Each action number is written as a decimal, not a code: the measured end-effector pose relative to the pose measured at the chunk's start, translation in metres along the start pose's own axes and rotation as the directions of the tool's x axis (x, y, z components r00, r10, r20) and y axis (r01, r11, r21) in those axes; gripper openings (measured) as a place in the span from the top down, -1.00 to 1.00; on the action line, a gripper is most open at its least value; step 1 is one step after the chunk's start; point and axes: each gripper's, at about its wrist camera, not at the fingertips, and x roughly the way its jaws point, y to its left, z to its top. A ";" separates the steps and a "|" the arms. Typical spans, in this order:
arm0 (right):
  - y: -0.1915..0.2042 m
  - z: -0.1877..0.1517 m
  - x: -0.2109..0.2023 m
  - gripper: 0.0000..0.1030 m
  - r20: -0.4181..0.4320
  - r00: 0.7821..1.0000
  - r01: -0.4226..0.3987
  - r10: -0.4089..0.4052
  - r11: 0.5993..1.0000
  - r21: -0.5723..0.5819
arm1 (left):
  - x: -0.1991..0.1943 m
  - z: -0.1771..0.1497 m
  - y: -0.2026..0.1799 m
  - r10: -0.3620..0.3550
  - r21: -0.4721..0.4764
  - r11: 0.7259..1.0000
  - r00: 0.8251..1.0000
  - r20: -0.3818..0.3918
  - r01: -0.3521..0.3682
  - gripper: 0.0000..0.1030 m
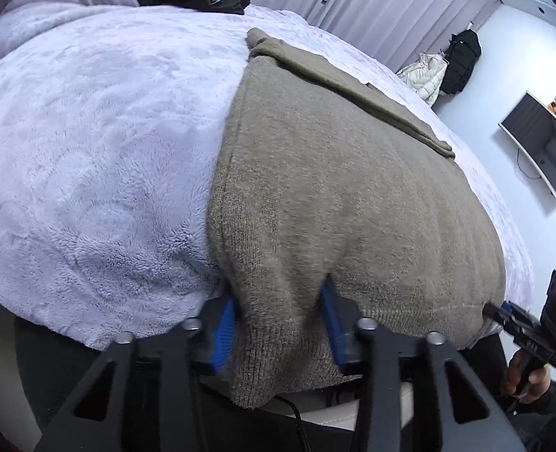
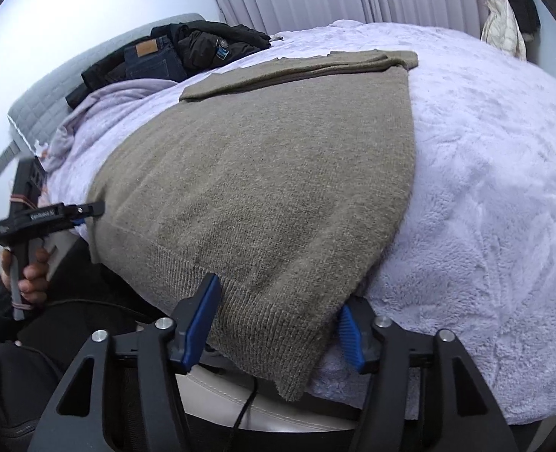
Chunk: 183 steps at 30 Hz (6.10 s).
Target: Fold small clothes
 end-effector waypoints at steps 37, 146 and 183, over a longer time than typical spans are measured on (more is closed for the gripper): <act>-0.021 0.083 -0.071 0.80 0.218 0.957 -0.231 0.193 0.959 0.163 | -0.051 0.073 -0.036 -0.091 0.024 0.996 0.958 0.273 0.088 0.81; -0.144 0.349 0.209 -0.41 -0.054 0.990 0.143 -0.134 0.956 0.254 | 0.246 0.346 -0.071 0.228 0.248 0.947 0.972 -0.060 -0.206 -0.87; -0.092 0.365 0.224 -0.54 -0.163 0.900 0.422 -0.405 0.902 0.087 | 0.237 0.346 -0.098 0.356 0.185 0.921 0.933 -0.050 -0.342 -0.95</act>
